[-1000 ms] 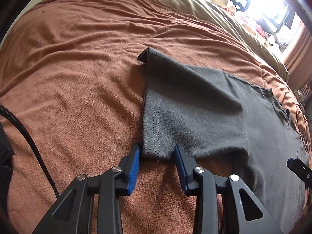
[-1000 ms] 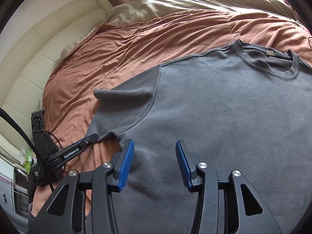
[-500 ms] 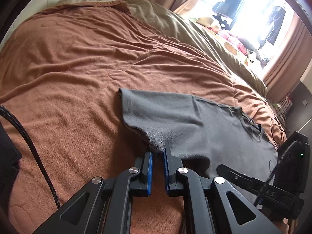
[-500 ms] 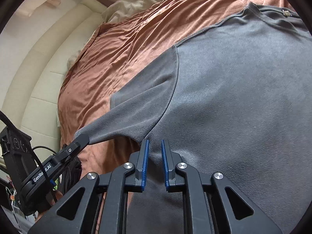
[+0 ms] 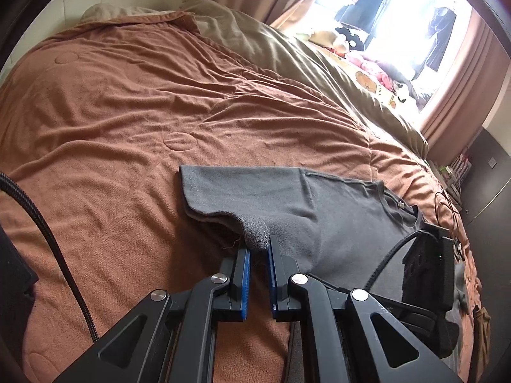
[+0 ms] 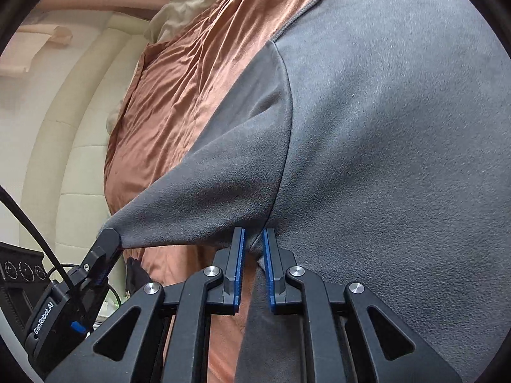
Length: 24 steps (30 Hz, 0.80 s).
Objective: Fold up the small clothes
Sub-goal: 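Fold the gripped side edge inward over the shirt body, then open both grippers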
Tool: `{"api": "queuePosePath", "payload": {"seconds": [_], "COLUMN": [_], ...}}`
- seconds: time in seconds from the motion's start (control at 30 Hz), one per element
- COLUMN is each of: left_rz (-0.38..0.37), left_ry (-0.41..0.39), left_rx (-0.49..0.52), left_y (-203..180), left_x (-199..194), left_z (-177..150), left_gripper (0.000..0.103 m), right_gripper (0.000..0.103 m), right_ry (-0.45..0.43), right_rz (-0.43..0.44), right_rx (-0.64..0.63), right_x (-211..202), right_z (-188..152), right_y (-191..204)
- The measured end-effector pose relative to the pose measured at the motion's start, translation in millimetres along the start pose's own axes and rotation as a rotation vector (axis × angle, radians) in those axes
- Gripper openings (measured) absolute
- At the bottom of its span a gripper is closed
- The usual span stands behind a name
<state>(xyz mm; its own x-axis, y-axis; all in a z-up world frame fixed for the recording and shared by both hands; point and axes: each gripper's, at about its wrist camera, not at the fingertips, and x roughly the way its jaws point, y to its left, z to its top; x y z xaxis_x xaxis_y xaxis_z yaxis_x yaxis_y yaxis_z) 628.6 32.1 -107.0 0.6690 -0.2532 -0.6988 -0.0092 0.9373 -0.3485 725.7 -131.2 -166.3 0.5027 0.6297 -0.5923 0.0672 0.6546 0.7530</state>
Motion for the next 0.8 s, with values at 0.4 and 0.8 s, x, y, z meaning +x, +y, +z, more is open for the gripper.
{"api": "queuePosePath", "payload": {"seconds": [0.4,0.8], "left_rz": [-0.038,-0.101], "left_ry": [-0.001,0.064], "left_rx": [0.016,0.049], "left_y": [-17,-61], "left_x": [-12,-7], "left_z": [-1,-24], "left_gripper": [0.010,0.010], "right_gripper": [0.024,0.055], "right_ry": [-0.050,-0.145], "right_rz": [0.036,0.032], "right_rx": [0.002,0.024], "right_x": [-44,-119], "right_z": [1,-27], "right_y": [-6,-23]}}
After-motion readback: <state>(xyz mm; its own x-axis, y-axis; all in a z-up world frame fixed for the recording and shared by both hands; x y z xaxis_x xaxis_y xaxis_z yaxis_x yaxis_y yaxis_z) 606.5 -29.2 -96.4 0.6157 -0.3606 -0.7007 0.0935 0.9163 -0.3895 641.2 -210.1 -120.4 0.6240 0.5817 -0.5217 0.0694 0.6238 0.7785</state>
